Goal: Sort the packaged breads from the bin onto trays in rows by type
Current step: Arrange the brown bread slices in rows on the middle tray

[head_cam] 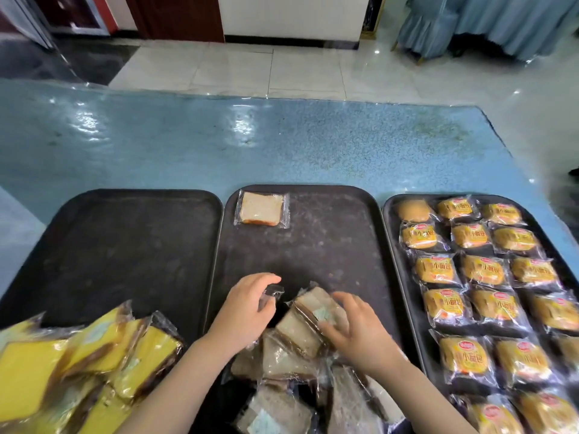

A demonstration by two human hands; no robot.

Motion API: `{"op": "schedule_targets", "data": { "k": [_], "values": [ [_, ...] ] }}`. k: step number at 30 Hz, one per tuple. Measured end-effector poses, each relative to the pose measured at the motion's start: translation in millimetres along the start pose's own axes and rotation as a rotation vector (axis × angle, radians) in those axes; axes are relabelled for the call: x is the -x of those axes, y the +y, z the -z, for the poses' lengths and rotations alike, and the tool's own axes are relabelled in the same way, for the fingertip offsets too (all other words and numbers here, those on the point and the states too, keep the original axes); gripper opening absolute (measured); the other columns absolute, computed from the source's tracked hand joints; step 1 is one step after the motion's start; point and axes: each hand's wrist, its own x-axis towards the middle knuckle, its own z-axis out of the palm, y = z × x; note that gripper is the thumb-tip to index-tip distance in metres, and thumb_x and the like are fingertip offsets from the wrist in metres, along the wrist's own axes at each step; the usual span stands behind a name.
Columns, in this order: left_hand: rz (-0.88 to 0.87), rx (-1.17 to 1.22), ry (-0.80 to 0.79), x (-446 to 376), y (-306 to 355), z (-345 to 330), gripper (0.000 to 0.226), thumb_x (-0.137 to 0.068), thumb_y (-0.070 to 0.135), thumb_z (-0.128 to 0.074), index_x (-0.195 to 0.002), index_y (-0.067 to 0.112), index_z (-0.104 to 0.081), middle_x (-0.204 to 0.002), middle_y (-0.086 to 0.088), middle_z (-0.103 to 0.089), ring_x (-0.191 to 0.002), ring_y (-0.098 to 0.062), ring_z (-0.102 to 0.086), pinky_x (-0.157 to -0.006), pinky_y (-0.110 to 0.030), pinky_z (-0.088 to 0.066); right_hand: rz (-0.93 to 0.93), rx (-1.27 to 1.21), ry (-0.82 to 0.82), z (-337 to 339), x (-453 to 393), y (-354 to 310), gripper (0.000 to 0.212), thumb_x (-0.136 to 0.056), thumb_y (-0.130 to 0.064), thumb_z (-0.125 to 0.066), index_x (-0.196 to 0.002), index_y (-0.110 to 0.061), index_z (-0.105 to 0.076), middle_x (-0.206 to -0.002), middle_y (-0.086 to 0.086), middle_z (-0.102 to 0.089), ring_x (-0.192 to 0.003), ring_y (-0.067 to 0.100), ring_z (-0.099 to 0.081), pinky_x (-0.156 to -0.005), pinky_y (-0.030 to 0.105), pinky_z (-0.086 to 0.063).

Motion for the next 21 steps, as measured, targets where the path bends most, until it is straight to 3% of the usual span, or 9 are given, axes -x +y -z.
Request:
{"op": "schedule_targets", "data": {
  "k": [2,4,8,11,15,18,21],
  "values": [
    [-0.096,-0.074,-0.029,9.3,5.5,-7.7,0.038,-0.094,0.021,-0.054,-0.131,0.03,-0.054,-0.134,0.02,-0.047,-0.13,0.001,-0.037,-0.114,-0.029,-0.03,0.012,0.042,-0.064,-6.7,15.9,3.3,0.072,-0.083,-0.058,-0.061,-0.142,-0.023,-0.038,-0.144,-0.007,-0.038,-0.134,0.015,-0.035,-0.112,0.025,-0.025],
    [-0.139,-0.164,-0.07,16.0,11.2,-14.1,0.041,-0.096,0.024,-0.051,-0.136,0.03,-0.049,-0.143,0.017,-0.043,-0.138,-0.002,-0.029,-0.118,-0.025,-0.018,0.001,0.035,-0.098,-12.1,25.0,6.1,0.076,-0.08,-0.059,-0.059,-0.143,-0.024,-0.036,-0.148,-0.006,-0.033,-0.136,0.016,-0.033,-0.113,0.024,-0.025],
    [-0.148,-0.258,-0.148,21.5,17.3,-20.9,0.048,-0.098,0.024,-0.044,-0.145,0.032,-0.039,-0.153,0.013,-0.033,-0.145,-0.007,-0.018,-0.12,-0.029,-0.012,0.009,0.049,-0.052,-13.9,29.9,7.0,0.061,-0.084,-0.031,-0.056,-0.142,-0.02,-0.04,-0.147,-0.002,-0.04,-0.134,0.017,-0.039,-0.108,0.021,-0.029],
    [-0.122,-0.25,-0.169,21.1,20.2,-21.8,0.052,-0.098,0.023,-0.046,-0.148,0.032,-0.033,-0.152,0.014,-0.035,-0.146,-0.008,-0.017,-0.12,-0.03,-0.013,0.01,0.066,-0.036,-7.2,28.9,3.7,0.055,-0.087,-0.024,-0.052,-0.141,-0.019,-0.042,-0.141,-0.003,-0.048,-0.128,0.018,-0.045,-0.103,0.024,-0.034],
    [-0.099,-0.139,-0.171,14.7,21.6,-24.4,0.057,-0.096,0.024,-0.049,-0.148,0.036,-0.029,-0.148,0.014,-0.039,-0.143,-0.006,-0.023,-0.118,-0.033,-0.023,-0.027,-0.031,0.018,8.8,24.7,1.2,0.042,-0.09,-0.019,-0.051,-0.131,-0.024,-0.052,-0.11,-0.006,-0.064,-0.098,0.013,-0.061,-0.079,0.022,-0.041],
    [-0.065,0.015,-0.159,-2.1,31.2,-23.8,0.059,-0.097,0.023,-0.052,-0.148,0.035,-0.027,-0.147,0.018,-0.036,-0.137,0.001,-0.029,-0.115,-0.027,-0.027,-0.09,-0.224,0.09,22.4,13.1,5.0,0.023,-0.092,-0.019,-0.053,-0.111,-0.028,-0.061,-0.076,-0.008,-0.064,-0.062,0.004,-0.057,-0.062,0.021,-0.045],
    [0.047,0.173,-0.199,-28.2,40.8,-25.6,0.065,-0.097,0.026,-0.053,-0.15,0.036,-0.018,-0.138,0.021,-0.037,-0.131,0.001,-0.035,-0.11,-0.025,-0.03,-0.175,-0.42,0.167,37.7,-9.1,9.4,0.009,-0.094,-0.02,-0.052,-0.096,-0.026,-0.058,-0.072,-0.002,-0.064,-0.056,0.009,-0.056,-0.06,0.028,-0.05]
  ]
}}
